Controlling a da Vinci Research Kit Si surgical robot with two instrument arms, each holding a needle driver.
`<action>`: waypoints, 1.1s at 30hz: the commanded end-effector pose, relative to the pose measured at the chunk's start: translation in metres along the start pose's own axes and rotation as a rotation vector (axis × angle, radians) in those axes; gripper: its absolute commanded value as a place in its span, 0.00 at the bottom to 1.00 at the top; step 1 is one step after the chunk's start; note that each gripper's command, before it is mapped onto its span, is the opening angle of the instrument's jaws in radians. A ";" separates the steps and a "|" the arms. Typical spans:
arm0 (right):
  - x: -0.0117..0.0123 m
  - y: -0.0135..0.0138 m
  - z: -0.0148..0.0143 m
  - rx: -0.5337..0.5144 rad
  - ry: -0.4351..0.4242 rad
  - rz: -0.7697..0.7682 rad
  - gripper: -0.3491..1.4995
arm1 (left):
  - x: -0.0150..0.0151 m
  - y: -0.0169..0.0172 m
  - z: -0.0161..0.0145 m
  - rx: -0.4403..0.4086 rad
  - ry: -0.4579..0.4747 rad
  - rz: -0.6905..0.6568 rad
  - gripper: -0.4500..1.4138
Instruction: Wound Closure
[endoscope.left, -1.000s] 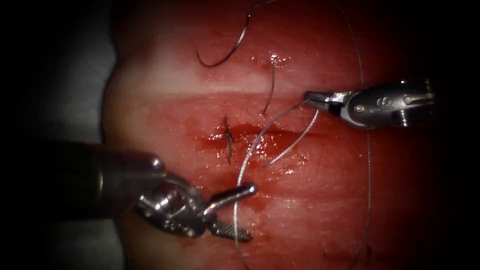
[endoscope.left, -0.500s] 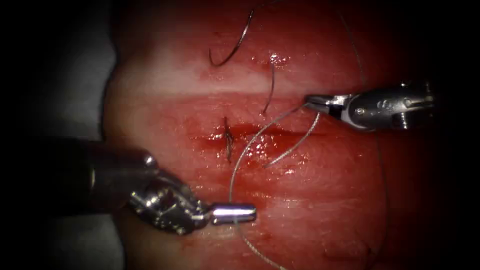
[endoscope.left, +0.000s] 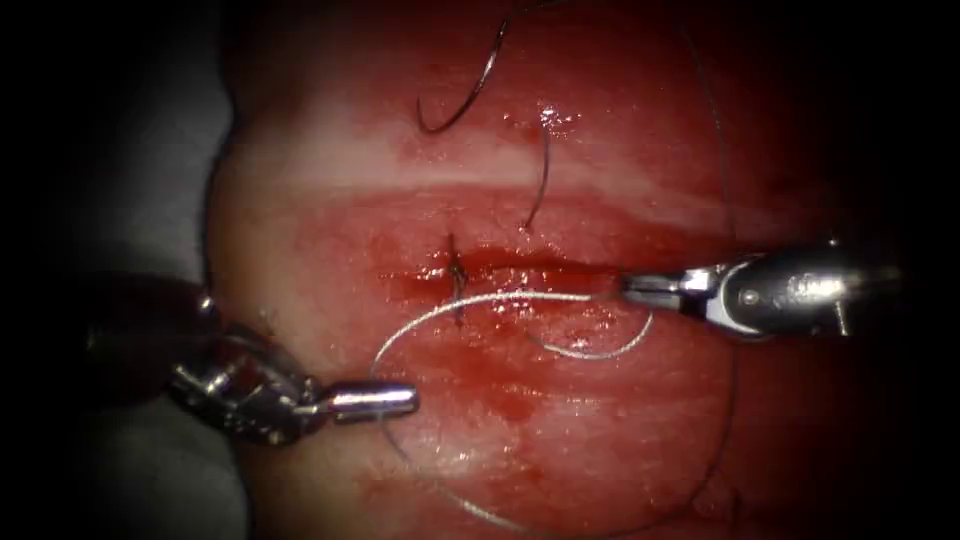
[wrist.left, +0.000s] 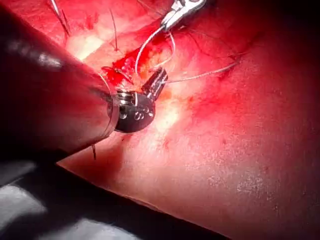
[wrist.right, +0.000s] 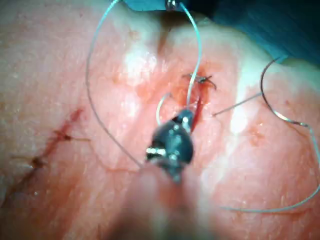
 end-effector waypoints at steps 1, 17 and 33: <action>0.0005 -0.0016 0.0003 -0.003 0.032 0.063 0.23 | 0.0002 0.0011 0.0003 -0.010 -0.009 -0.006 0.00; 0.0045 0.0023 -0.0037 0.068 0.318 0.324 0.53 | 0.0021 0.0025 -0.0001 -0.079 -0.071 0.095 0.00; -0.0040 0.0088 0.0026 0.033 0.285 0.107 0.00 | 0.0022 0.0022 0.0019 -0.105 -0.021 0.069 0.00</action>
